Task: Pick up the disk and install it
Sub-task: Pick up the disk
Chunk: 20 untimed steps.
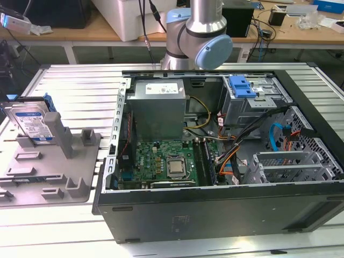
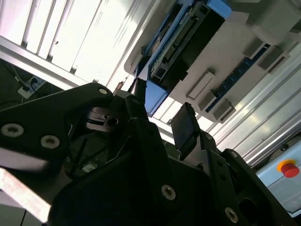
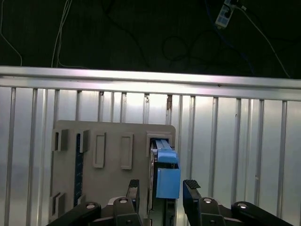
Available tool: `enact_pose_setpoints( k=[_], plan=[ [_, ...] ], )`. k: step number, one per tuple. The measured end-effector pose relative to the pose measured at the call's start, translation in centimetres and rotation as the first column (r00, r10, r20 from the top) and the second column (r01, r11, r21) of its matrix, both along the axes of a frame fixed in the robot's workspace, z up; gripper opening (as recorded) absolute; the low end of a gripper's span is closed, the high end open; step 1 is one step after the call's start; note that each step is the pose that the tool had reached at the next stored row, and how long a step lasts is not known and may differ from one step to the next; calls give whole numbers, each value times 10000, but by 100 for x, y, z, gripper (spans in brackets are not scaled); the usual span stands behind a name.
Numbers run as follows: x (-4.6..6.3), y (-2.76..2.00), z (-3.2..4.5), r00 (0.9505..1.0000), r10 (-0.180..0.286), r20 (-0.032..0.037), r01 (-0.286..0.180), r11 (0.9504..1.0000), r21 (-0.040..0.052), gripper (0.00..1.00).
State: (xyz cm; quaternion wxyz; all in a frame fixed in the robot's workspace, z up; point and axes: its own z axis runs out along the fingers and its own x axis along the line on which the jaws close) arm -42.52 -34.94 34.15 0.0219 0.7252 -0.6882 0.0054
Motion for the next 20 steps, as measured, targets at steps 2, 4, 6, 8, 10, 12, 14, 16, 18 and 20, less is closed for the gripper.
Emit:
enact_pose_setpoints(
  k=[2,4,6,8,10,12,14,16,18,20],
  plan=[
    [0,12,-5,10000,0,1,0,10000,2,49],
    [-1,22,-11,10000,1,2,-1,10000,1,49],
    [-17,27,-25,10000,1,1,-1,10000,1,49],
    [-30,28,-43,10000,2,1,-2,10000,1,49],
    [-33,29,-56,10000,0,1,0,10000,0,49],
    [-36,33,-71,10000,0,2,0,10000,1,49],
    [-37,35,-86,10000,1,3,-1,10000,1,49],
    [-39,37,-103,10000,2,3,-2,10000,0,49],
    [-42,38,-120,10000,1,4,-1,10000,1,49],
    [-46,40,-148,10000,0,4,0,10000,1,49]
  ],
)
